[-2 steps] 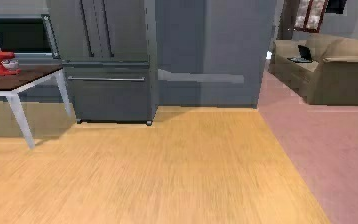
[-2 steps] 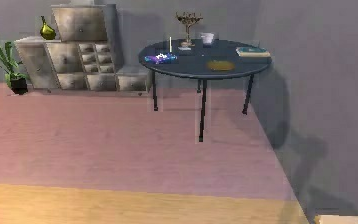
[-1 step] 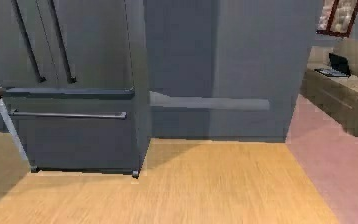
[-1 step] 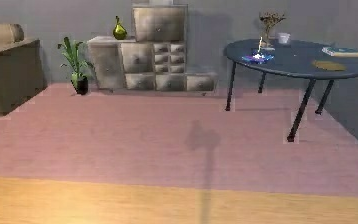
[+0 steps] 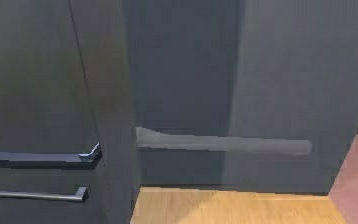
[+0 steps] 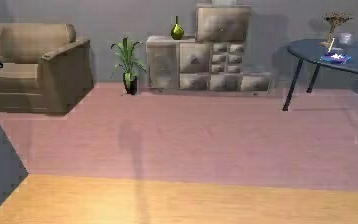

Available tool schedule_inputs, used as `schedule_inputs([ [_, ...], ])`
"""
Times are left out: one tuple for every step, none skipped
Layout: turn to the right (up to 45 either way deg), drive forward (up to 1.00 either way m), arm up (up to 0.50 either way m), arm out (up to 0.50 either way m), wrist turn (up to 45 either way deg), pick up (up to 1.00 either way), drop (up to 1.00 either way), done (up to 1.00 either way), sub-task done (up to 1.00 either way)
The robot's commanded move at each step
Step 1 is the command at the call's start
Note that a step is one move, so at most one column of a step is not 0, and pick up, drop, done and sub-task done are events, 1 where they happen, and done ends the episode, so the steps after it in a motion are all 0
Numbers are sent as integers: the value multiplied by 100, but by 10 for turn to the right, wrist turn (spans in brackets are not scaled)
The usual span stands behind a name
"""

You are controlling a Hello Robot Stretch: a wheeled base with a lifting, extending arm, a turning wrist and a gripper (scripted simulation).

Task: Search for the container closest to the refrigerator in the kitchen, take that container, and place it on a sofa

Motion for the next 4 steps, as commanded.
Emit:
schedule_inputs([
  [-450, 0, 0, 0, 0, 0, 0, 0, 0],
  [-450, 0, 0, 0, 0, 0, 0, 0, 0],
  [-180, 0, 0, 0, 0, 0, 0, 0, 0],
  [0, 100, 0, 0, 0, 0, 0, 0, 0],
])
